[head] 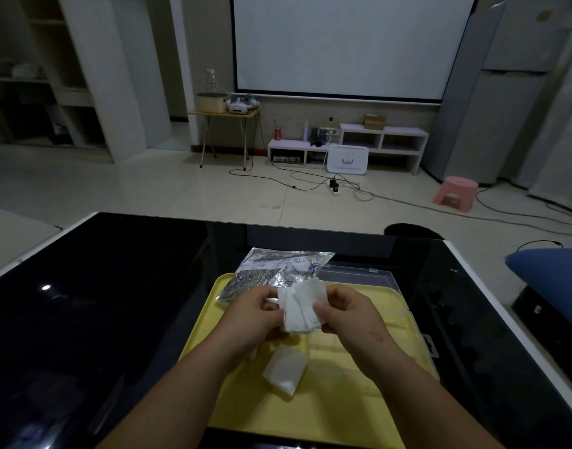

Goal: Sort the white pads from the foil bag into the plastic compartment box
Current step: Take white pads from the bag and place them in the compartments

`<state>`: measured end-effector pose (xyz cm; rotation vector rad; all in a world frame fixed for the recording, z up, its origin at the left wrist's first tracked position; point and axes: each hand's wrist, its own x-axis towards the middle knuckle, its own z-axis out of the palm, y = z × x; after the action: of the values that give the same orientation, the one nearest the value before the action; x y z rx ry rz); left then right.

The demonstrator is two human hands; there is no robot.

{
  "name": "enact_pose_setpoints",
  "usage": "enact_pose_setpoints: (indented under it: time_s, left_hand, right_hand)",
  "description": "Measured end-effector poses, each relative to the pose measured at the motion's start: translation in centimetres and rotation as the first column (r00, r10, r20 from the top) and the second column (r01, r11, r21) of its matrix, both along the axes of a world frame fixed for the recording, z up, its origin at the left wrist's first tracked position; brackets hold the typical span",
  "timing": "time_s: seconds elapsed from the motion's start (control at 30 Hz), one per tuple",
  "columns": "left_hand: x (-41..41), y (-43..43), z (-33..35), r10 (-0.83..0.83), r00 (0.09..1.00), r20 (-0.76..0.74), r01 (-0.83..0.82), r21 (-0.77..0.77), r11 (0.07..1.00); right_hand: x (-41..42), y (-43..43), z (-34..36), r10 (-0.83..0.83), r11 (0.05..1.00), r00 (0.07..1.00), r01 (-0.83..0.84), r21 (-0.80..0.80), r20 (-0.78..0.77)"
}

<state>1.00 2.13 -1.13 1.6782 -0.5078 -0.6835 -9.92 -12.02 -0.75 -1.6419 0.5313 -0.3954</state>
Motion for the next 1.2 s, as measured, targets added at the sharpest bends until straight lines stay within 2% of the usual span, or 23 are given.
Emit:
enact_pose_setpoints:
  time_s: [0.13, 0.3, 0.53, 0.67, 0.77, 0.87, 1.07, 1.2]
  left_hand:
    - [0.1, 0.0, 0.1, 0.011, 0.999, -0.046, -0.012, -0.023, 1.0]
    - [0.1, -0.1, 0.1, 0.014, 0.998, -0.065, -0.017, -0.045, 0.999]
    - [0.1, 0.0, -0.2, 0.028, 0.999, 0.033, -0.029, 0.027, 0.999]
    - [-0.1, -0.2, -0.3, 0.114, 0.976, 0.185, -0.126, 0.058, 0.99]
    - [-0.2, -0.3, -0.4, 0.144, 0.928, 0.344, -0.188, 0.098, 0.977]
    - [-0.4, -0.3, -0.3, 0.154, 0.888, 0.433, -0.218, 0.102, 0.971]
    - [-1.1, -0.3, 0.2, 0.115, 0.79, 0.603, -0.247, 0.14, 0.959]
    - [-1.0, -0.1, 0.2, 0.13, 0.801, 0.585, -0.251, 0.129, 0.959]
  right_hand:
    - [-0.1, 0.0, 0.0, 0.001, 0.998, 1.0, -0.001, -0.055, -0.015]
    - [-0.2, 0.1, 0.1, 0.04, 0.998, 0.999, -0.041, -0.042, -0.028]
    - [-0.1, 0.2, 0.0, 0.005, 1.0, 0.998, -0.007, -0.028, -0.06]
    - [-0.1, 0.7, 0.2, 0.056, 0.988, 0.995, -0.042, 0.149, -0.086]
    - [0.0, 1.1, 0.3, 0.125, 0.943, 0.984, -0.078, 0.325, -0.126]
    - [0.1, 1.2, 0.1, 0.122, 0.901, 0.985, -0.057, 0.43, -0.125]
    - [0.0, 1.1, 0.2, 0.144, 0.881, 0.977, -0.053, 0.47, -0.16]
    - [0.0, 0.7, 0.2, 0.088, 0.869, 0.981, 0.011, 0.495, -0.175]
